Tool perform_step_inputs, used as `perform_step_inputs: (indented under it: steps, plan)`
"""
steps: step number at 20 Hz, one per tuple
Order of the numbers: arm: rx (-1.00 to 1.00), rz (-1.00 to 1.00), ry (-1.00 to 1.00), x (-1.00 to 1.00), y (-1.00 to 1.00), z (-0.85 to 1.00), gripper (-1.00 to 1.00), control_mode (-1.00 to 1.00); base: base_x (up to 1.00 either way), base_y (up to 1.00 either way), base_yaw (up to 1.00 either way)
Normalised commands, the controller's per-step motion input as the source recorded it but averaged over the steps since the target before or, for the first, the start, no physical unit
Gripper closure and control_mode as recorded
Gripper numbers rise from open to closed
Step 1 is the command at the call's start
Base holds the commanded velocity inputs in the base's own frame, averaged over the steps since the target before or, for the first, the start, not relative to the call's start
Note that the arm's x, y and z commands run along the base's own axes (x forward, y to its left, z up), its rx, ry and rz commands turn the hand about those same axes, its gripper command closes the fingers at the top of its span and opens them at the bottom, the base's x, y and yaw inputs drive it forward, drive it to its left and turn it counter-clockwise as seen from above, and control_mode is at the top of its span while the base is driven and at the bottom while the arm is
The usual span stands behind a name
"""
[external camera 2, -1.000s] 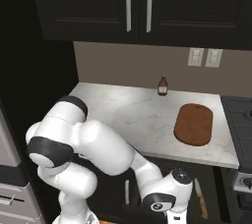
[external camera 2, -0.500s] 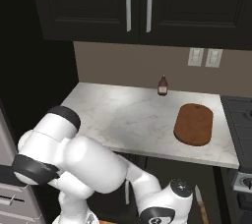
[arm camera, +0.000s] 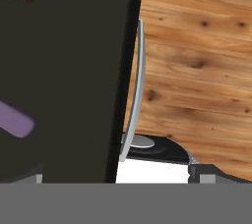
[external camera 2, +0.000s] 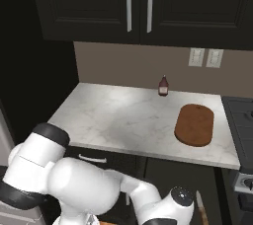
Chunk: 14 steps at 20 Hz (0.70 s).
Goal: Open the drawer on the right and place the cutting tools on the cutting board.
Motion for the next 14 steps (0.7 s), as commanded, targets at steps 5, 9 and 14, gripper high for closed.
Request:
perform_step_inputs:
  steps: [5,9,14]
  plan:
    - [0.00,0.00,0.00,-0.07,0.00,0.00,-1.00,-1.00,0.00,0.00,0.00]
    - [0.00,0.00,0.08,0.00,0.03,0.08,-1.00,-1.00,0.00,0.00,0.00]
    - [0.00,0.00,0.13,0.00,0.04,0.20,-1.00,-1.00,0.00,0.00,0.00]
